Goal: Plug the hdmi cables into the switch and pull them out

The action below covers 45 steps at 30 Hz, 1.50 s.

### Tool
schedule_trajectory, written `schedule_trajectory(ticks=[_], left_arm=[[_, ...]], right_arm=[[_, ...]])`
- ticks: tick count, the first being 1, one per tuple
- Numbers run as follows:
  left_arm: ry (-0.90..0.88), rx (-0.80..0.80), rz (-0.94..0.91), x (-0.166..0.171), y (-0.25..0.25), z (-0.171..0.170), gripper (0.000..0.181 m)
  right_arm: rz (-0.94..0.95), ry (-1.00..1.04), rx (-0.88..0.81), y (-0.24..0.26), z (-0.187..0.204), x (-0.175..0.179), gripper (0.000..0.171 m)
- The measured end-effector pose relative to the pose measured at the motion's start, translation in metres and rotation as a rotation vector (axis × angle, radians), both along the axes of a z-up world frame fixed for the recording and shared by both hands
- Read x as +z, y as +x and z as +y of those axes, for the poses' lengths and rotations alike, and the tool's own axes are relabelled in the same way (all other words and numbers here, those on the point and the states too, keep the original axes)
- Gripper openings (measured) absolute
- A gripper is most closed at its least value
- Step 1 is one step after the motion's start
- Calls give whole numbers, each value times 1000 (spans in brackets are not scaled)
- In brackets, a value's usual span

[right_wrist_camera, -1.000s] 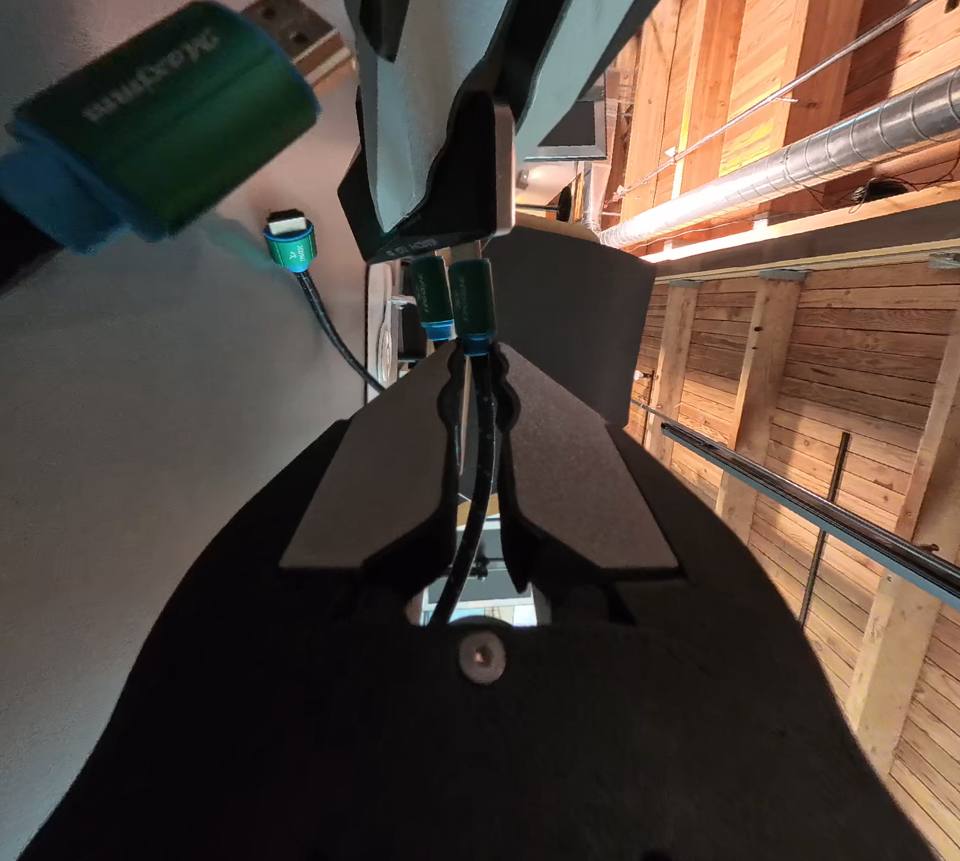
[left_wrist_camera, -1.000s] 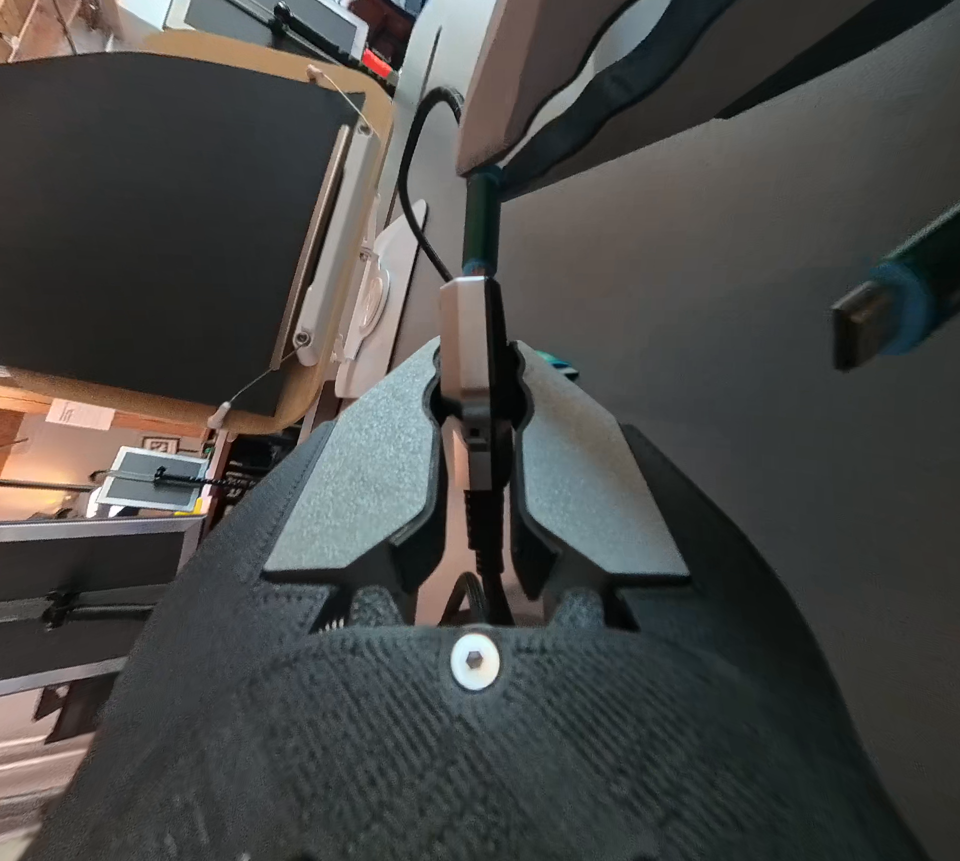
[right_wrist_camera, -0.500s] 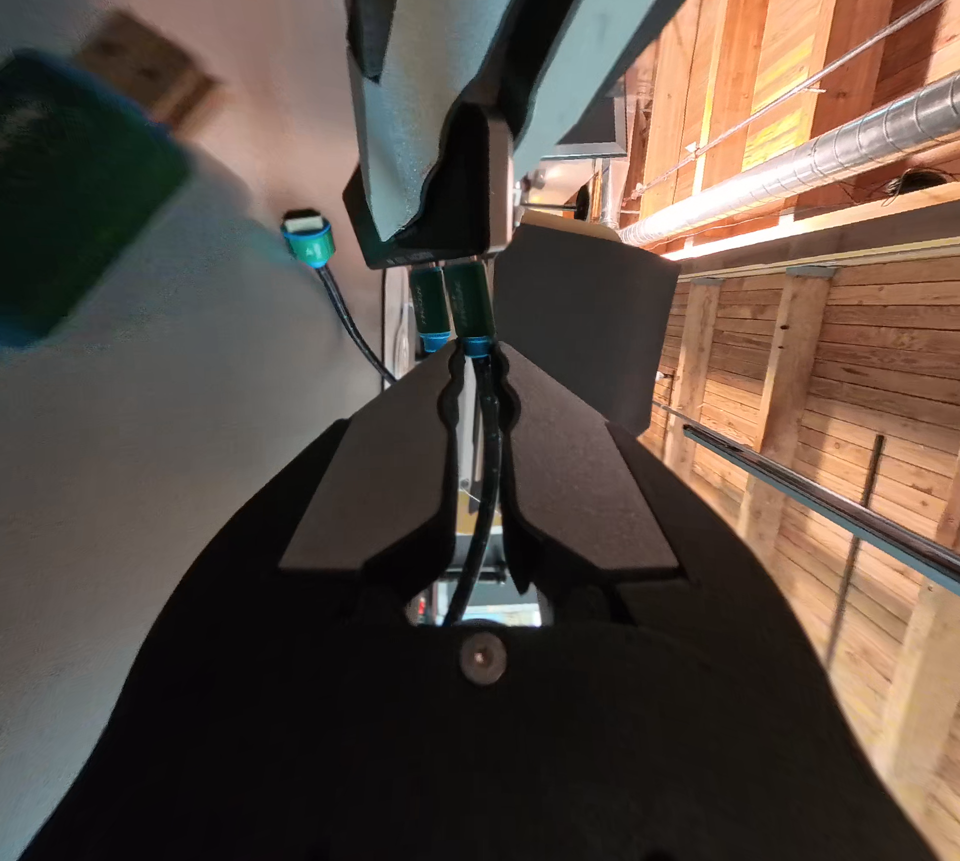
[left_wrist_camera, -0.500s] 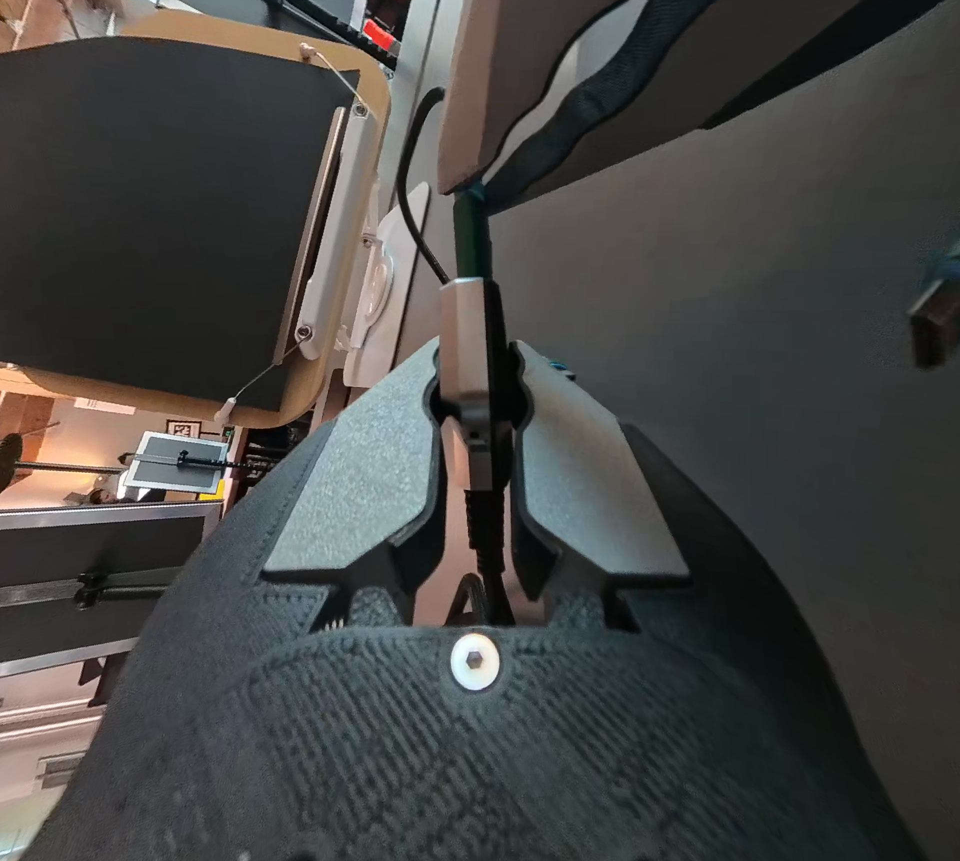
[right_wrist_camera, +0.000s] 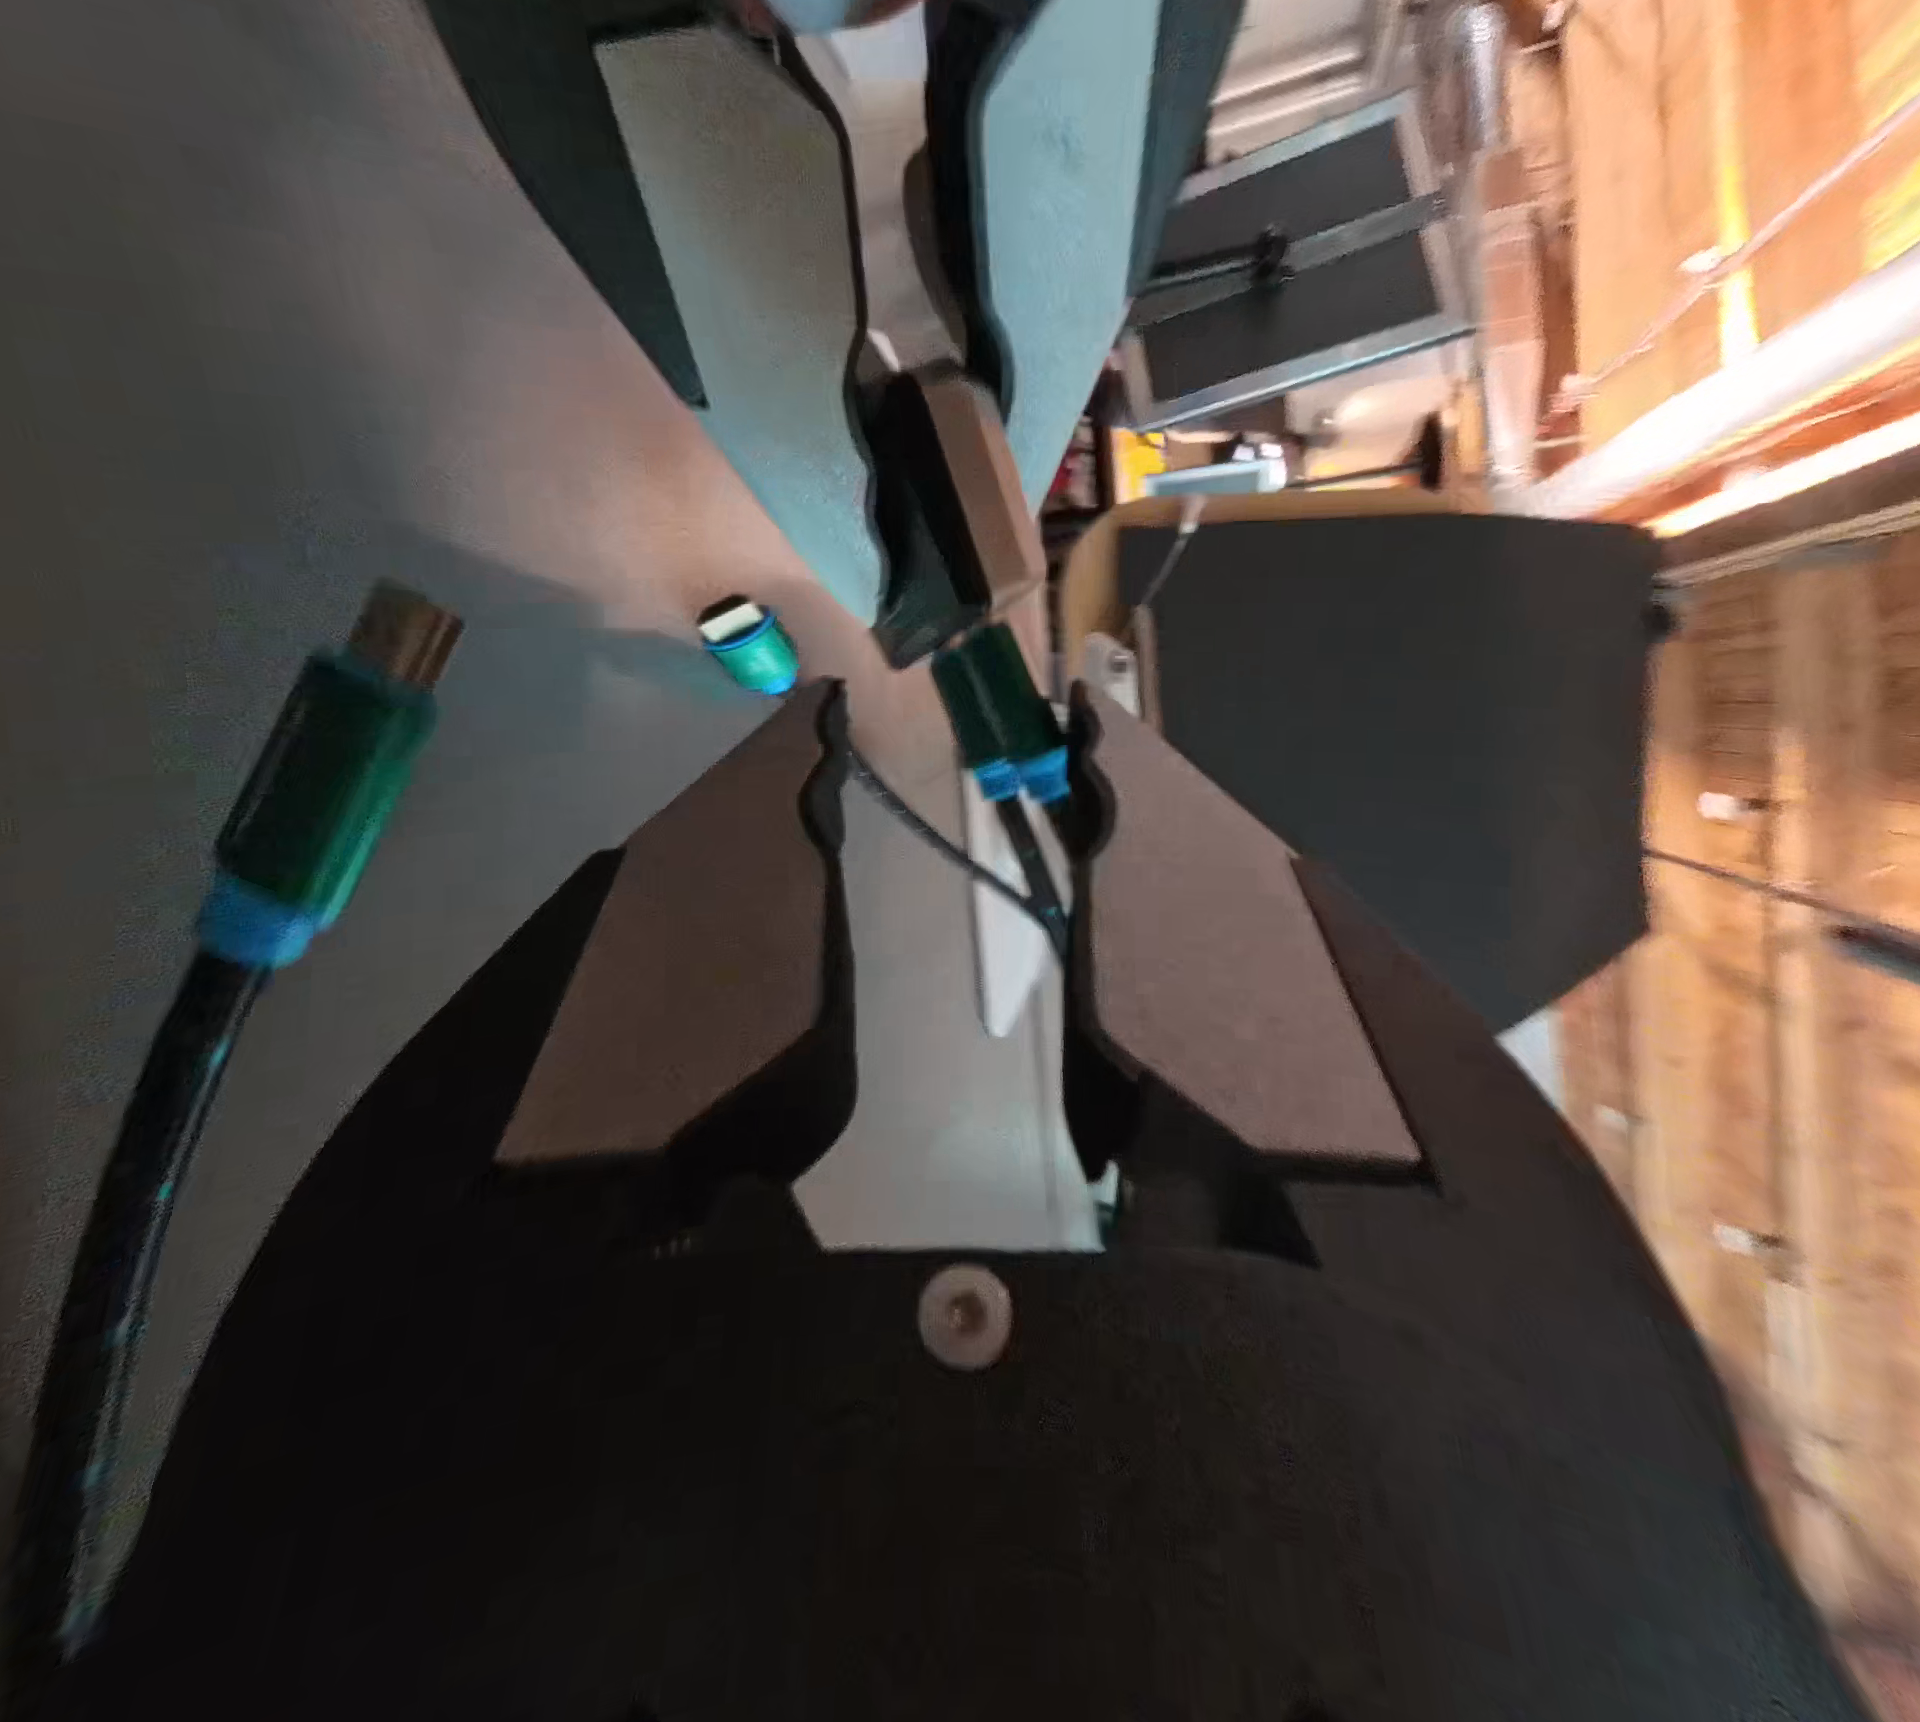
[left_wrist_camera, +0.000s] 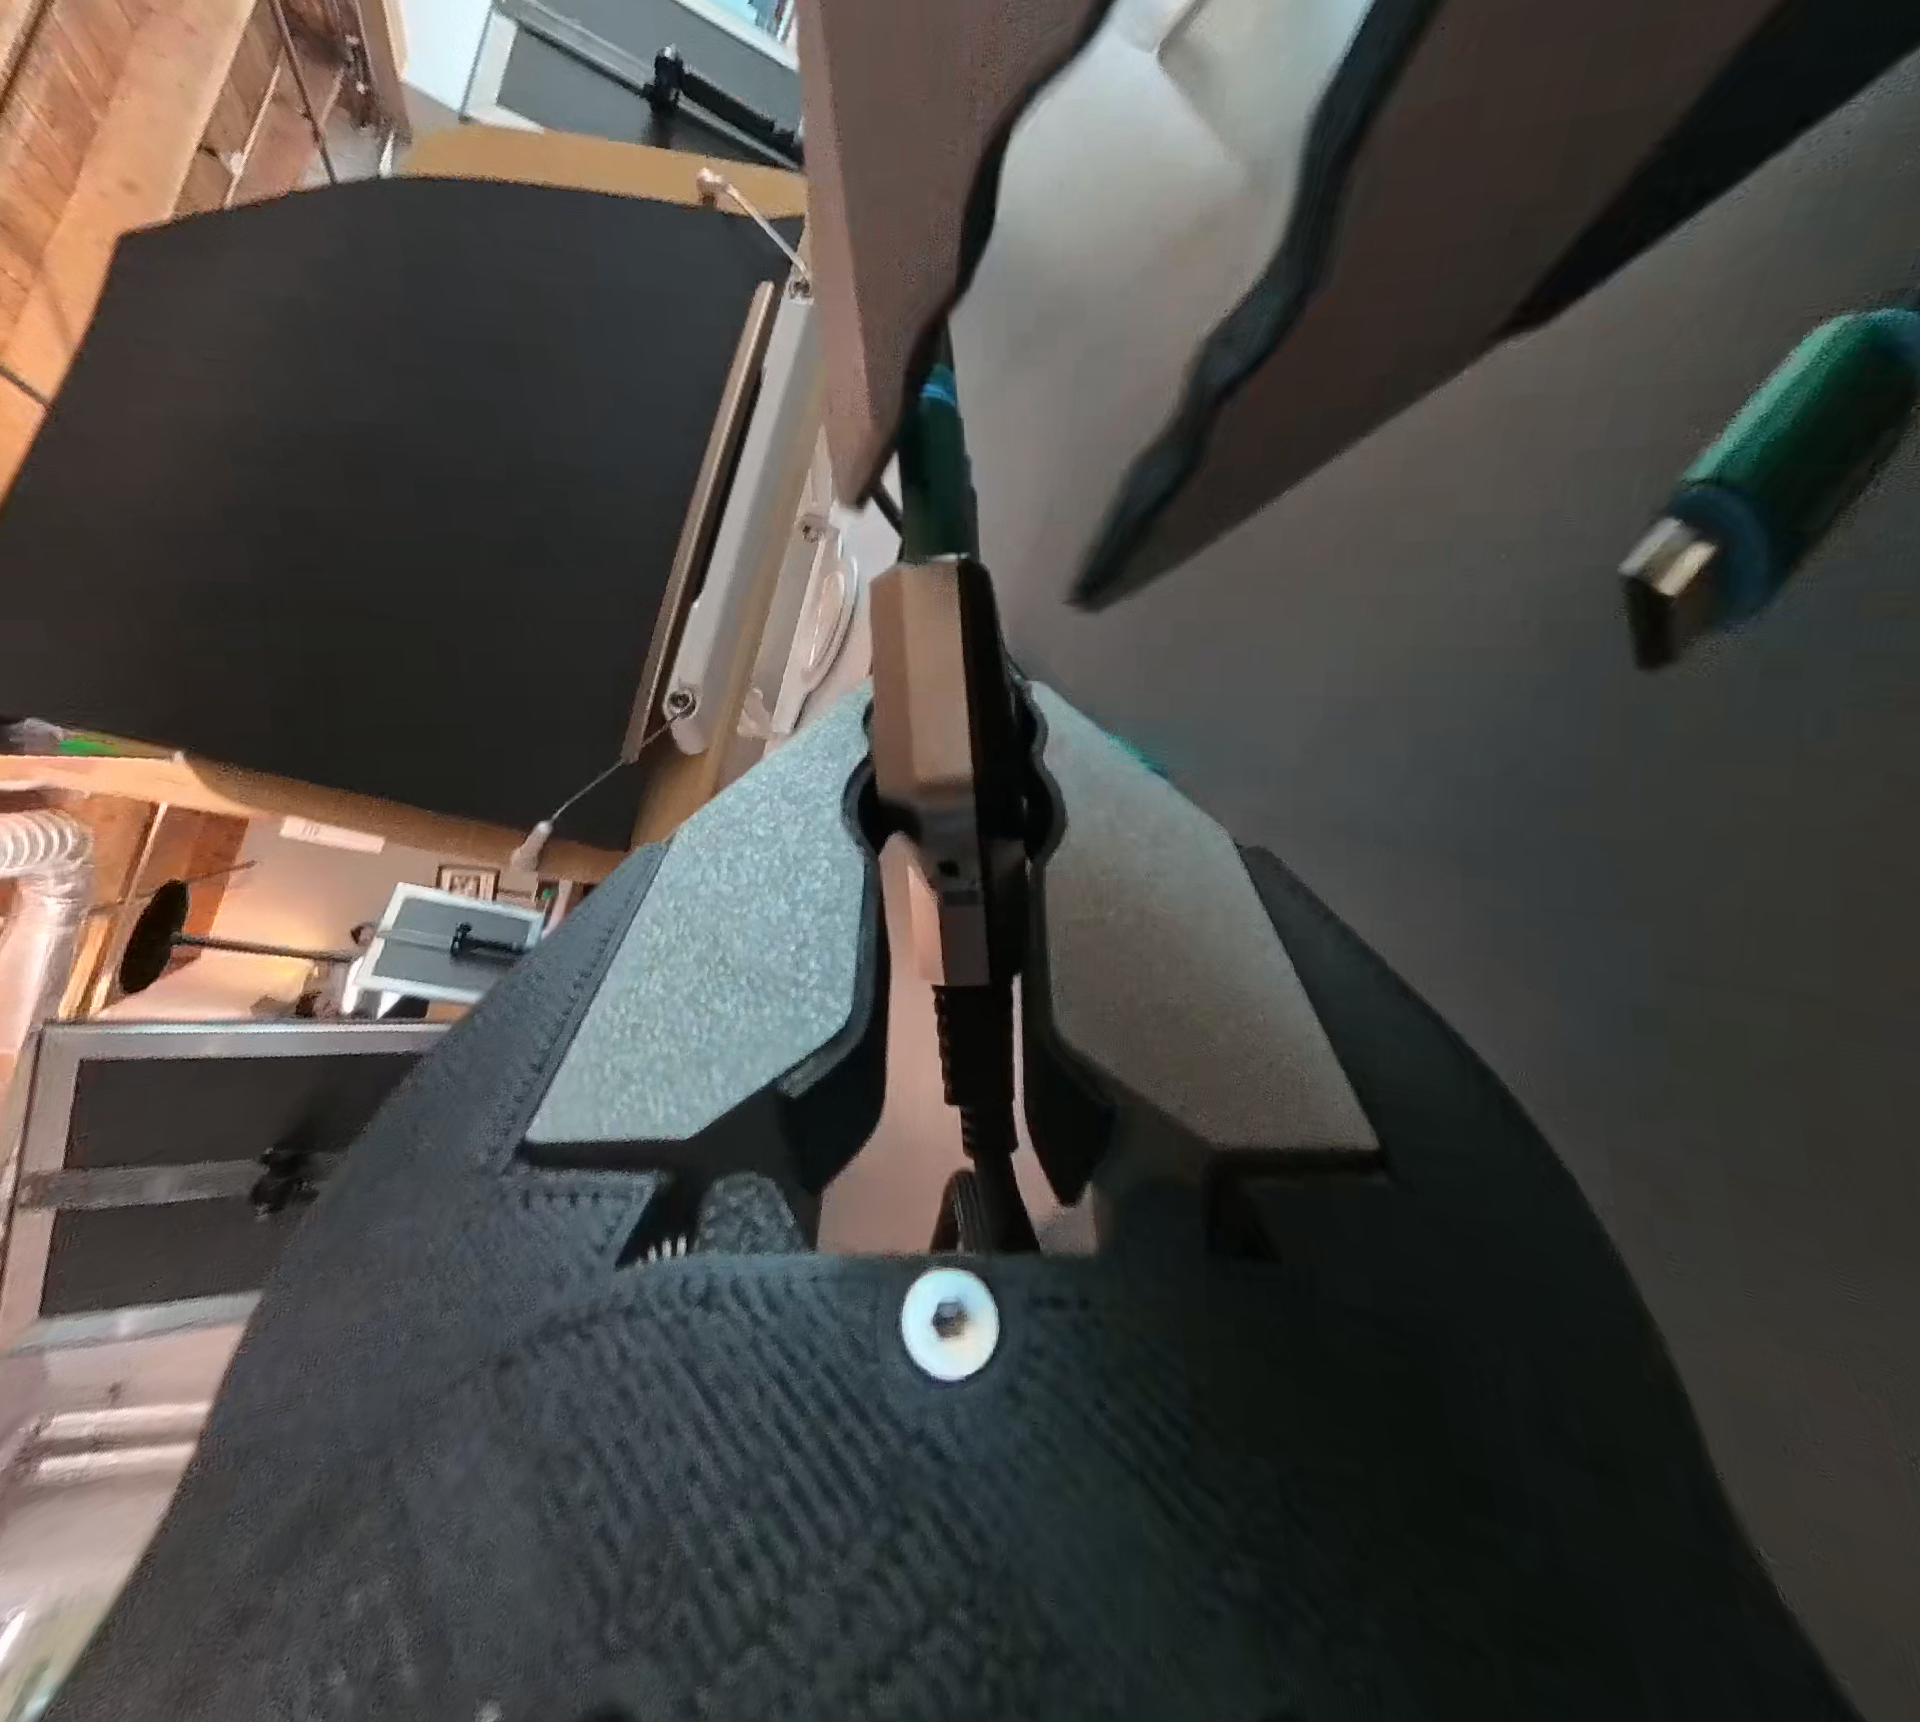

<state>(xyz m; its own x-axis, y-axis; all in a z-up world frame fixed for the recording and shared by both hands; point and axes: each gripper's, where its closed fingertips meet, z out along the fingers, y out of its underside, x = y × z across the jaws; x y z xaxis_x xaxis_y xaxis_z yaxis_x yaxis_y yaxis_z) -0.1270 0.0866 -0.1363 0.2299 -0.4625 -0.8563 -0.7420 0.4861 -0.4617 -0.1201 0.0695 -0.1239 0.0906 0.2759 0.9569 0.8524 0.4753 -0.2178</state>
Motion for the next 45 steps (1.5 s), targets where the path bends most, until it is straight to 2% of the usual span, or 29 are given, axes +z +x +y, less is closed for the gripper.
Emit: schedule_trajectory(ticks=[2,6,11,13,14,15,18,20,21,26,32,34,36,39,42,45], left_arm=[[14,-26,0,1,1,-4,20],[45,-26,-16,6,-4,-2,21],[72,-44,16,8,-2,-9,21],[50,-47,-18,12,0,-12,21],[37,-53,-37,13,0,-12,20],[23,-66,-51,14,0,-14,20],[22,-112,-58,15,0,-21,21],[14,-144,-47,14,3,-27,20],[22,-156,-39,13,6,-29,20],[11,-116,-57,12,4,-21,24],[67,-84,-126,31,-5,-20,32],[63,-143,-163,38,-8,-30,34],[47,-280,-228,49,-7,-53,33],[-32,-412,-381,70,-8,-76,33],[-90,-480,-559,99,-20,-83,29],[-109,-556,-746,131,-42,-92,25]], right_arm=[[-61,132,-54,-4,4,9,14],[-97,135,-114,1,11,11,13],[-79,48,-84,6,4,10,13],[-122,28,-63,0,-1,5,43],[-141,68,-79,0,1,8,41],[-150,127,-90,-1,2,16,25],[-191,123,-51,-7,-3,16,27],[-260,94,30,-16,-12,6,39],[-278,95,56,-21,-16,4,40],[-326,39,-45,-17,-8,1,35],[-344,131,-68,-13,-7,14,30],[-392,129,-138,1,4,14,27],[-403,97,-200,17,15,12,24],[-306,113,-281,36,24,41,23],[-221,132,-368,65,28,97,22],[-227,226,-443,100,26,156,20]])
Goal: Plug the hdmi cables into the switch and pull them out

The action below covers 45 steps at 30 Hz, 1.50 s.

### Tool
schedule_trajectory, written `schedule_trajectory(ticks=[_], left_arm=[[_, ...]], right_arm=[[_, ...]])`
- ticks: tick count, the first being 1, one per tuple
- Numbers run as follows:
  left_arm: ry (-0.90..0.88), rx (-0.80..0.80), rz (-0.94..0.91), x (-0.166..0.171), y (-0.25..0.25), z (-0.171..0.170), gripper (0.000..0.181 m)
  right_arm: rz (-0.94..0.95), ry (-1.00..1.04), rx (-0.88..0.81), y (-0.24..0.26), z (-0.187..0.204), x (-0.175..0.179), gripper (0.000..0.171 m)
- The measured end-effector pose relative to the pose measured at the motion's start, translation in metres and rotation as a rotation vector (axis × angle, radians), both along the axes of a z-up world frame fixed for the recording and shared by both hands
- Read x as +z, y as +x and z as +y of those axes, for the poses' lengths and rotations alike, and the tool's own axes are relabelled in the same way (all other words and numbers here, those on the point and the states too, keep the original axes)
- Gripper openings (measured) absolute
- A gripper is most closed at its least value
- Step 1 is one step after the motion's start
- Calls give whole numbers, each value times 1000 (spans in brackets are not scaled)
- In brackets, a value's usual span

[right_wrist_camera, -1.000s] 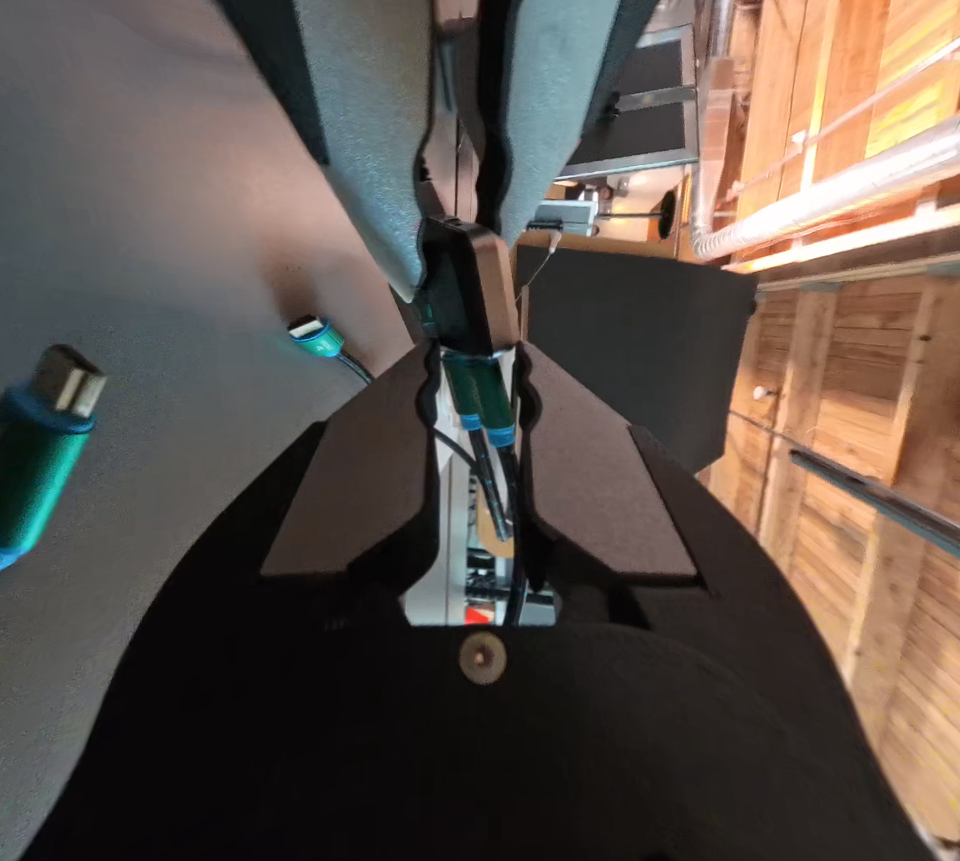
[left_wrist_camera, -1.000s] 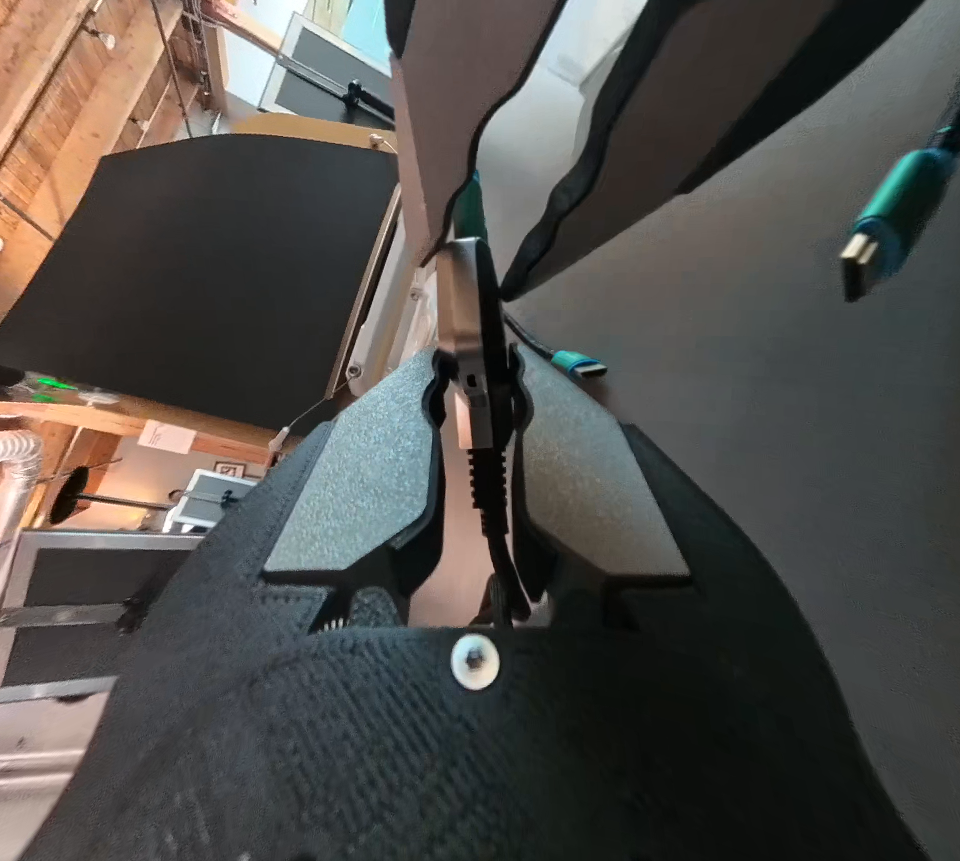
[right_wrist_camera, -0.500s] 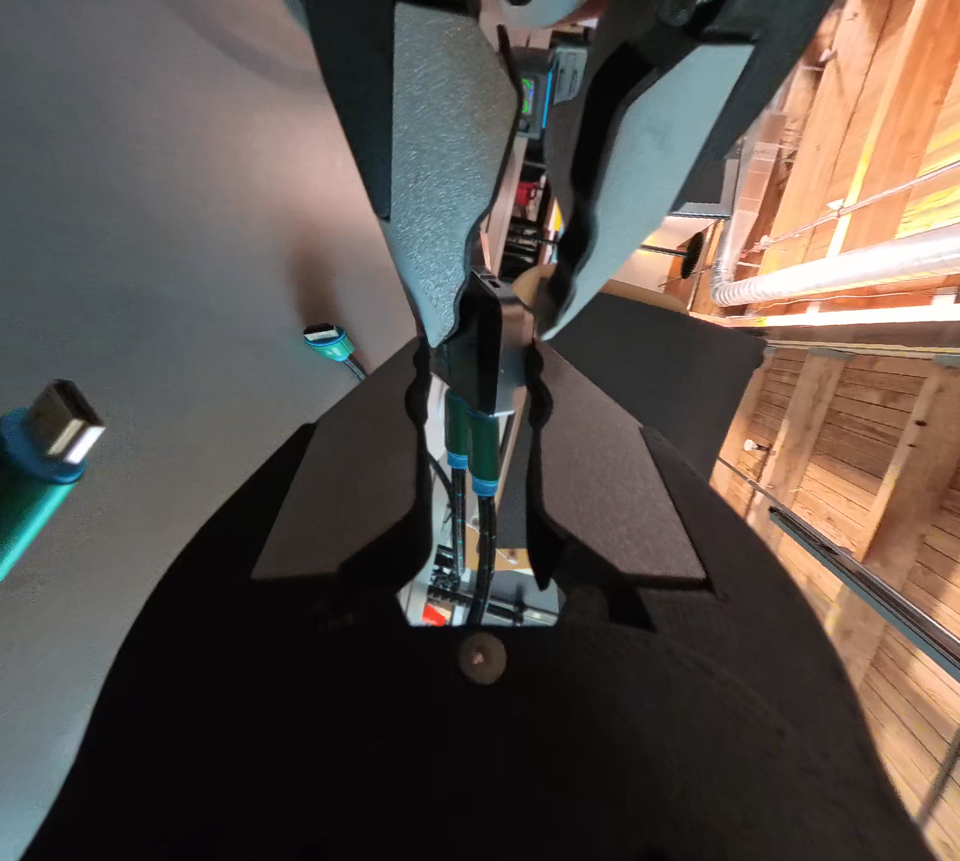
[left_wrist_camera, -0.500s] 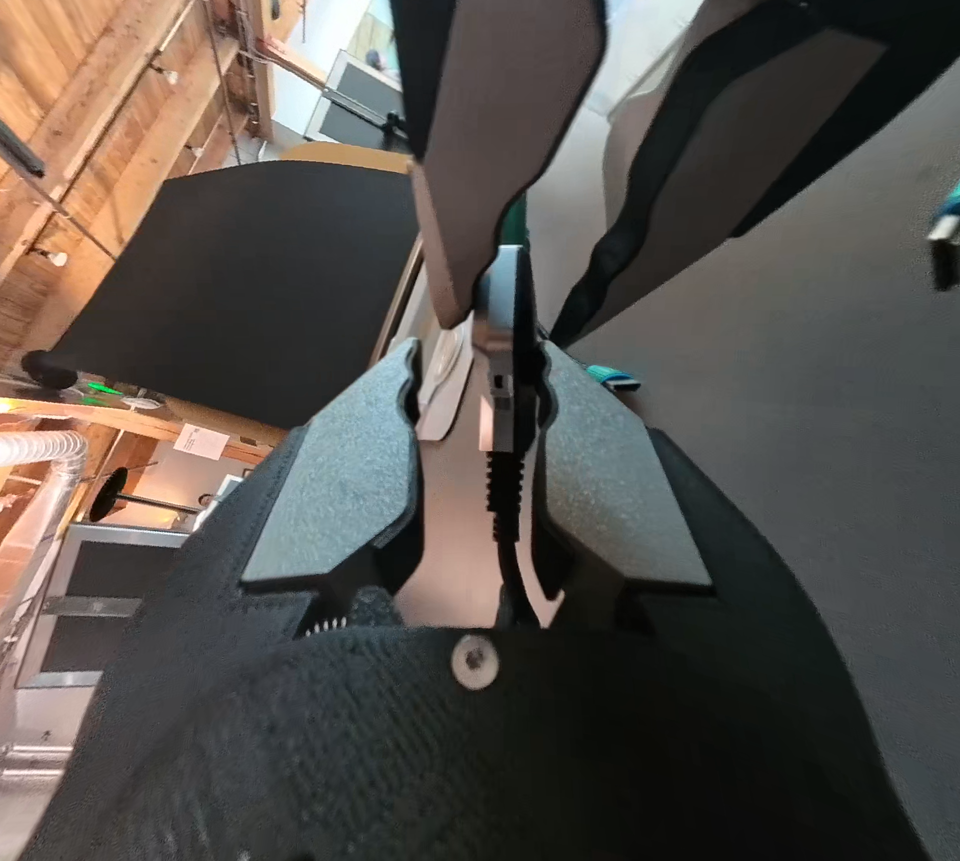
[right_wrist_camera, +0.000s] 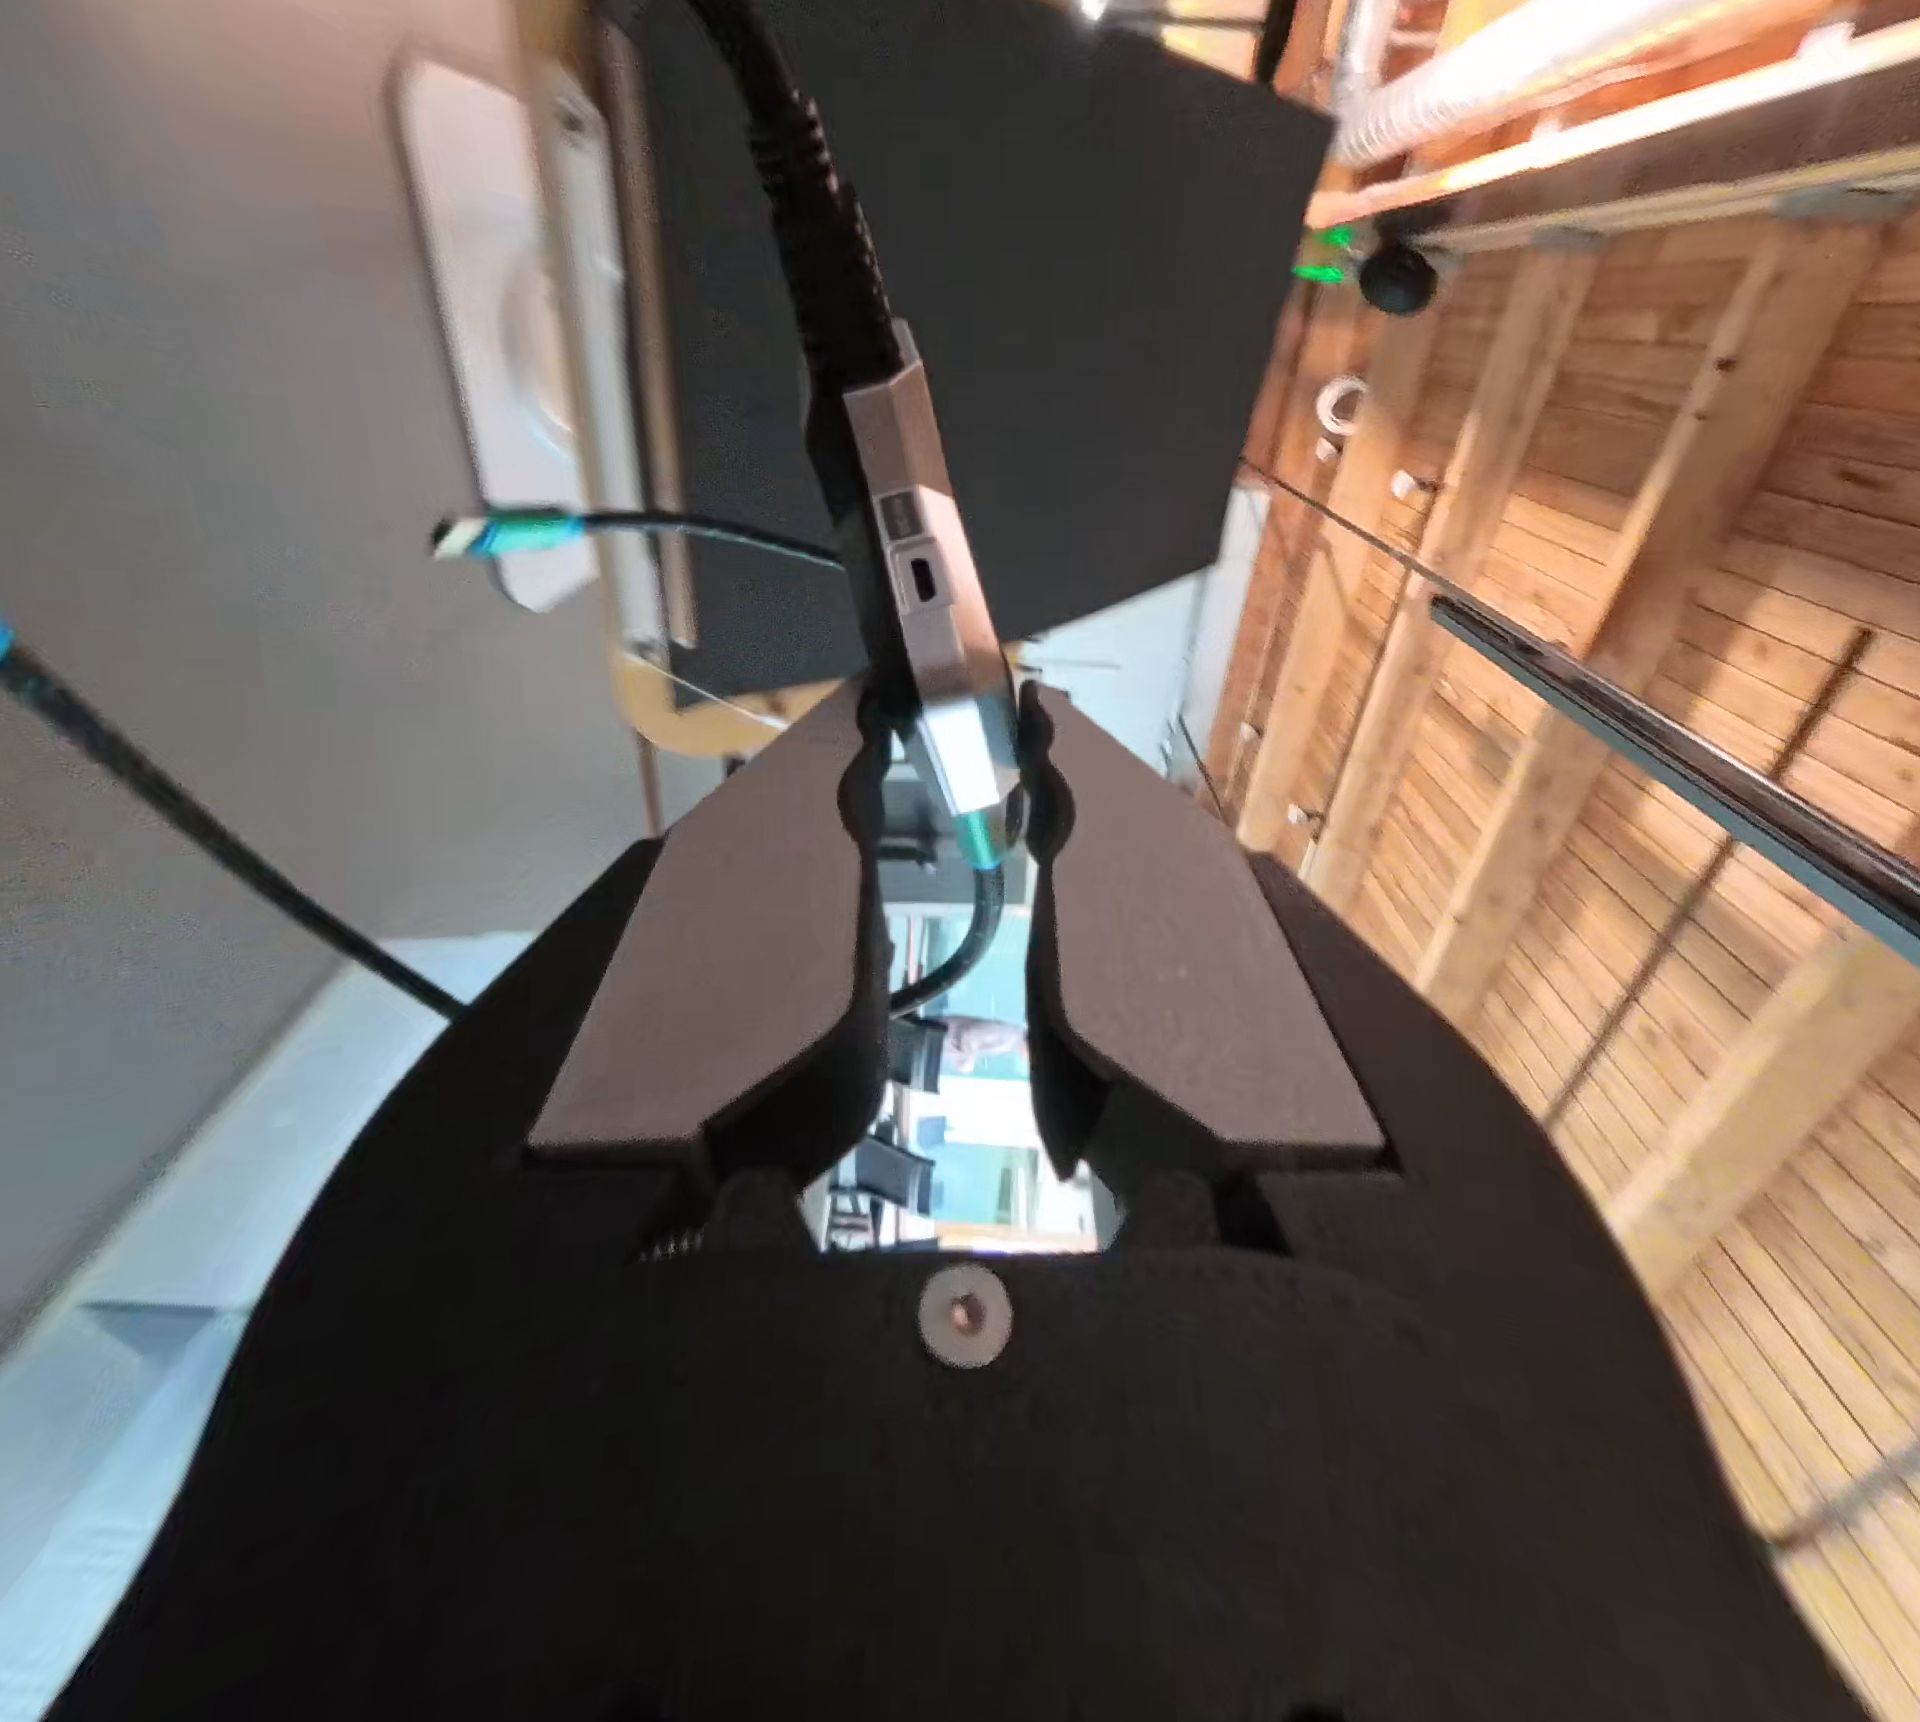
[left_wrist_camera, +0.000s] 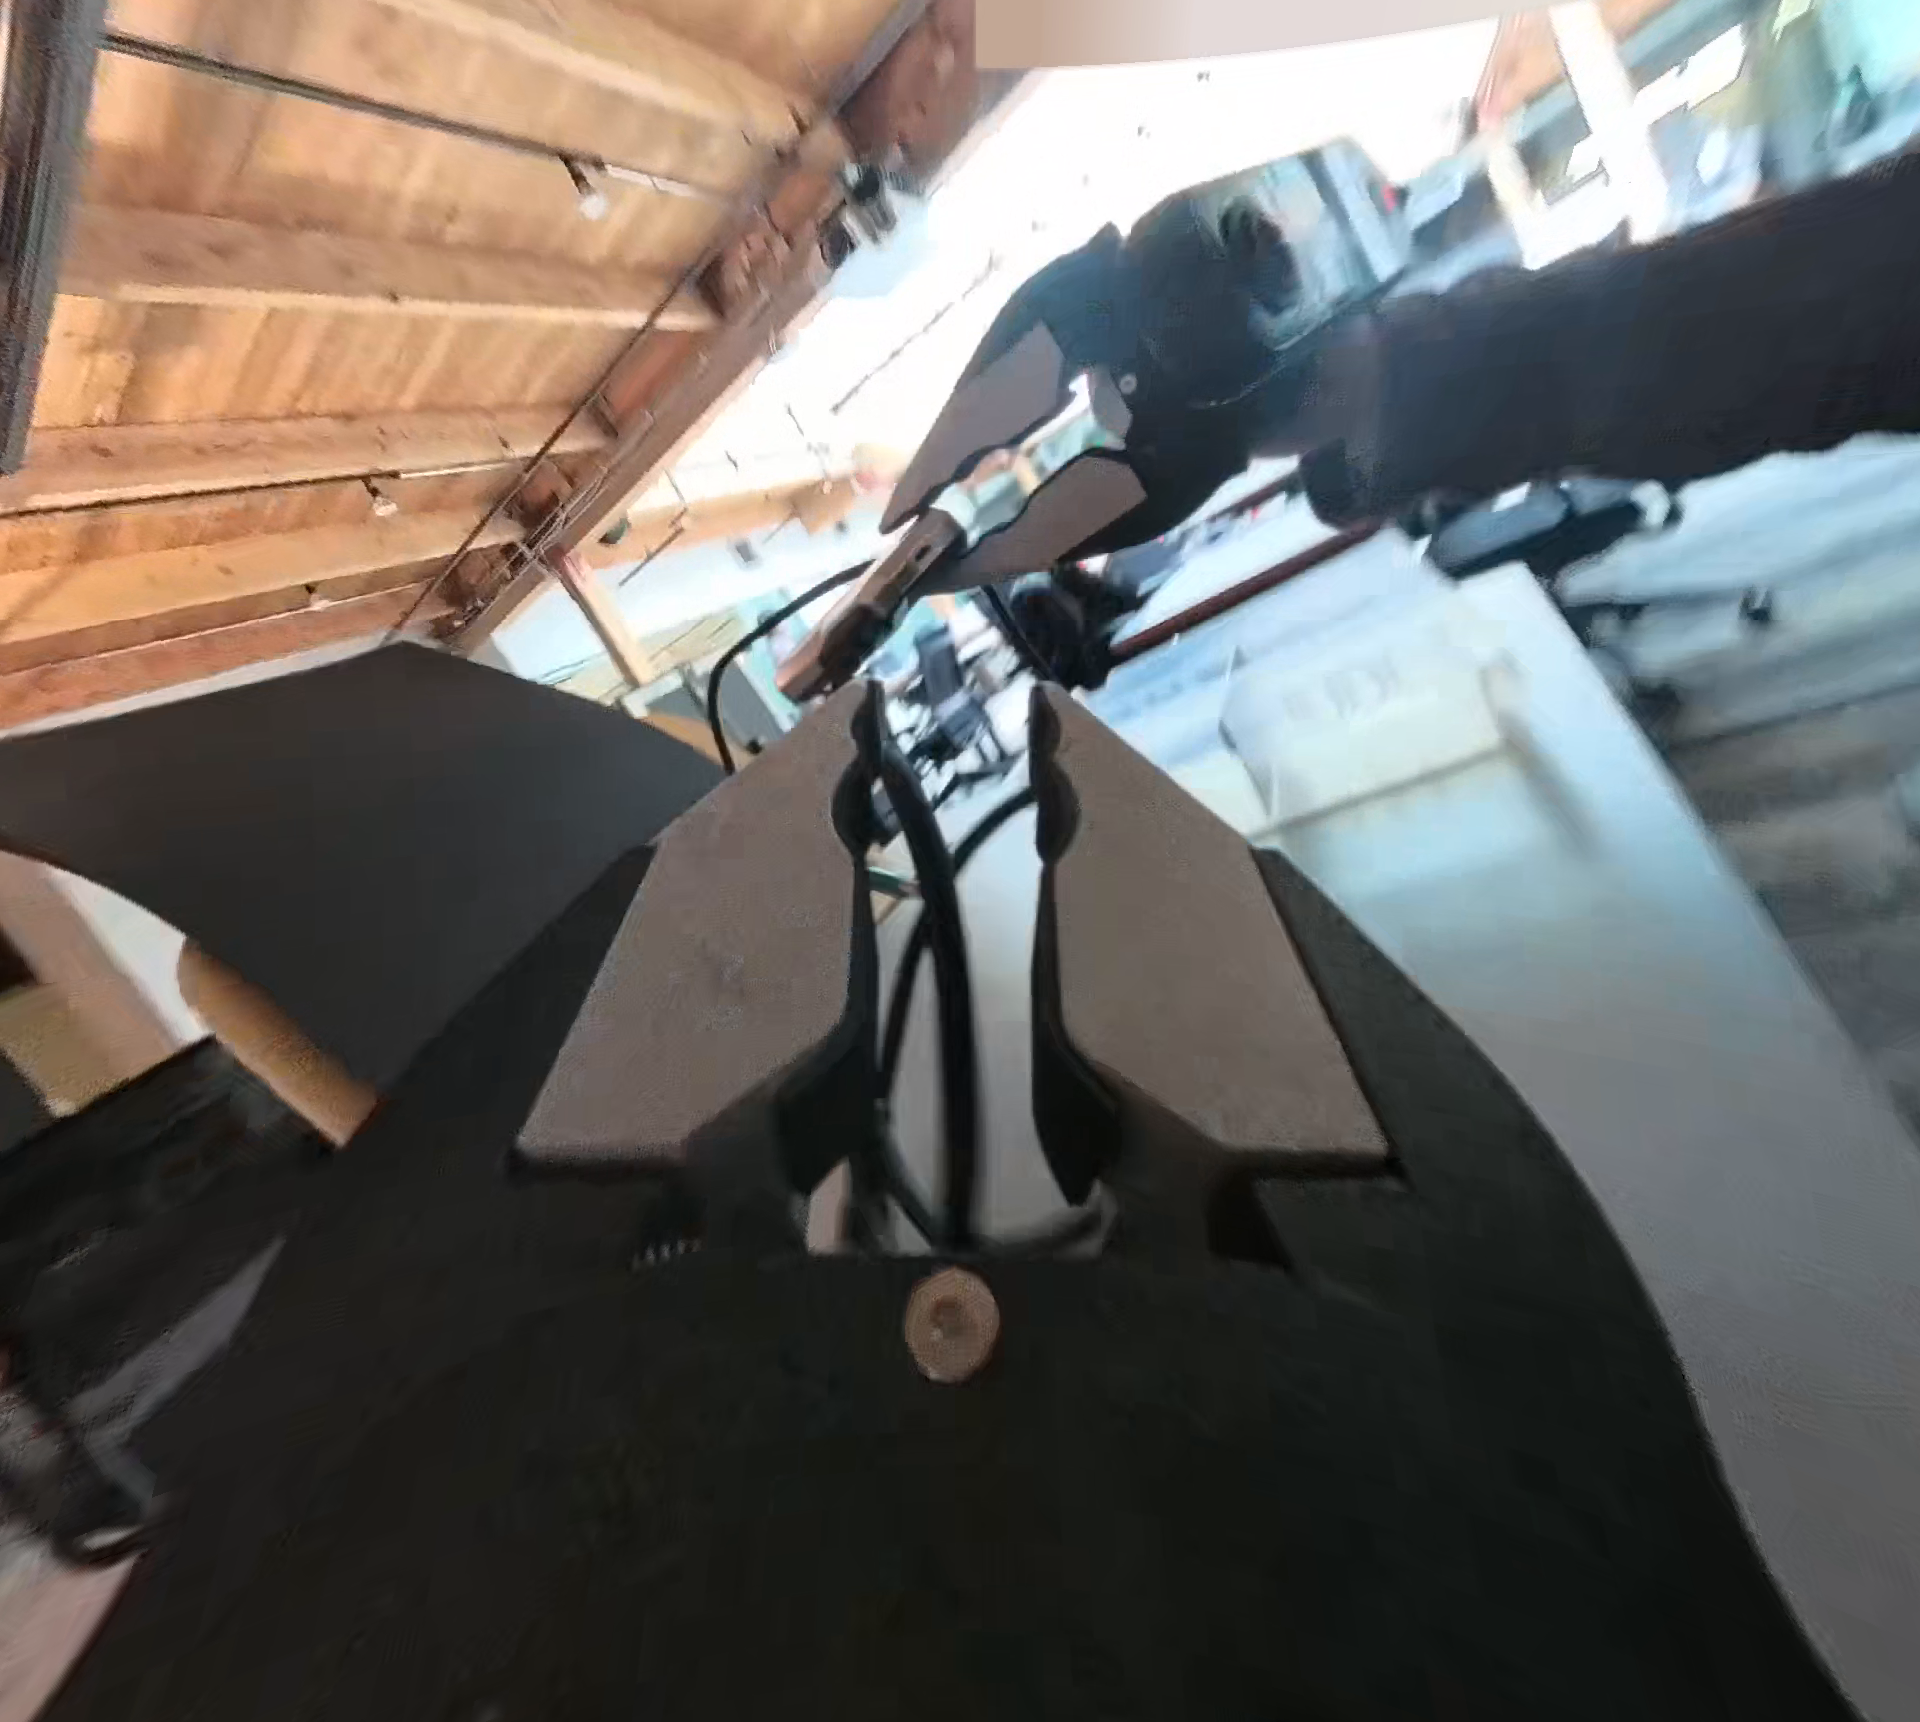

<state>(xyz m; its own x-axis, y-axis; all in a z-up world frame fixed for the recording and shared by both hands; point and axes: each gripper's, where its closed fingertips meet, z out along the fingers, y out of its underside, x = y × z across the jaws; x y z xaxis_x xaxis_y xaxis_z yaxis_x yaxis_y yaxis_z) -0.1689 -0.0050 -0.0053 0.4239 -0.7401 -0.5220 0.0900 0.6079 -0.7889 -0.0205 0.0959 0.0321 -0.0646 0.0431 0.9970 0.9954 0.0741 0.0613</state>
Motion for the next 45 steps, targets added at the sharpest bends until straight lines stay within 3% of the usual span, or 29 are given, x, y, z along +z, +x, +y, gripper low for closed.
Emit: schedule_trajectory(ticks=[4,8,15,21,25,30,33,36,41,45], left_arm=[[-100,-70,-159,24,-24,4,18],[-146,-9,-120,13,-22,20,16],[-183,60,14,-16,-3,35,17],[-207,64,30,-21,0,38,16],[-213,66,60,-27,5,40,16],[-210,79,108,-38,12,42,17],[-223,75,118,-42,13,43,16],[-236,65,125,-44,15,43,16],[-240,60,143,-48,18,42,16],[-242,68,164,-53,19,44,16]], right_arm=[[39,52,-55,40,-5,61,20],[66,67,-142,84,-8,114,20],[-278,99,-445,187,-22,166,20],[-651,-11,-677,253,-34,172,20],[-899,-201,-697,261,-6,126,19],[-1157,-458,-716,262,58,12,18],[-968,-711,-668,245,74,-64,23],[-800,-908,-615,234,79,-117,23],[-589,-1064,-623,231,94,-158,27],[-441,-1104,-726,238,103,-173,38]])
